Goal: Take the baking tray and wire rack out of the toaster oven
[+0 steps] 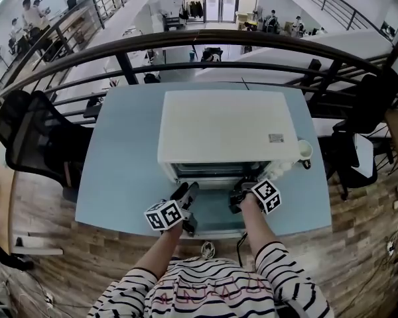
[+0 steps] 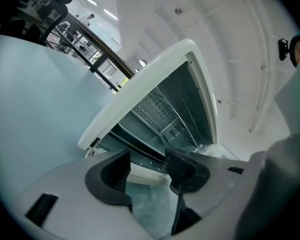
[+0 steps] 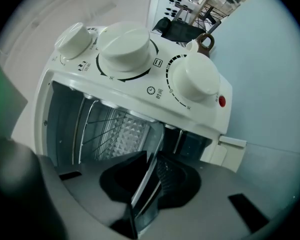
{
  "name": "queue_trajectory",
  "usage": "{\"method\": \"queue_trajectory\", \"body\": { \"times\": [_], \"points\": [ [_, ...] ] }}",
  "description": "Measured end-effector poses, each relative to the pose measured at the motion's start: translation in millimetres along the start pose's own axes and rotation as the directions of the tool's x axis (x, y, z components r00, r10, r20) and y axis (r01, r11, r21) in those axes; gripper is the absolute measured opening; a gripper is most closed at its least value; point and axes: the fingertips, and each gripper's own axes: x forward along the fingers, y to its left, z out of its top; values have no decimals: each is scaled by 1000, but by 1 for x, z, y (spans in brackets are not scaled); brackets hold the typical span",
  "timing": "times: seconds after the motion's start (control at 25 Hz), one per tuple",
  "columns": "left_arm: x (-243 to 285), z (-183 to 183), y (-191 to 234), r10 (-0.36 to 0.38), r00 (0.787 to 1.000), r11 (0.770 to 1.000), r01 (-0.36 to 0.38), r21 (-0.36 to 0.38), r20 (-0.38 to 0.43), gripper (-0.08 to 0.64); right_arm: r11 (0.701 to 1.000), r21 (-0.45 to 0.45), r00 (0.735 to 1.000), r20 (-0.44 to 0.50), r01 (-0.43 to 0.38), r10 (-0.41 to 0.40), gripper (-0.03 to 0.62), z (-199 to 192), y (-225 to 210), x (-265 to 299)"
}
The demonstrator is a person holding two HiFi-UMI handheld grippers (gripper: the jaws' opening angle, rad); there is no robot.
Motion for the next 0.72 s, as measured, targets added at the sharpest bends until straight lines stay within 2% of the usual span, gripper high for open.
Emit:
{"method": "queue_trajectory", "body": {
  "times": [0.12, 0.24, 0.48, 0.64, 0.72],
  "points": [
    [3, 2, 4, 18, 1000, 998, -17, -68, 10, 198, 1000, 23, 1000, -12, 0, 0, 71, -3, -1, -8],
    [6, 5, 10, 37, 999, 984, -32, -175, 21, 210, 999, 43, 1000, -25, 0, 1, 69, -7, -2, -19],
    [-1, 10, 28, 63, 993, 918, -20, -397, 95, 216, 998, 68, 1000, -30, 7, -5, 66, -15, -7, -46],
    [-11, 10, 41, 76, 991, 882, -15, -472, 110, 208, 998, 62, 1000, -17, 13, -12, 66, -20, -10, -63],
    [-18, 10, 48, 76, 991, 871, -13, -491, 110, 153, 998, 61, 1000, -8, 15, -14, 66, -24, -9, -73]
  ]
}}
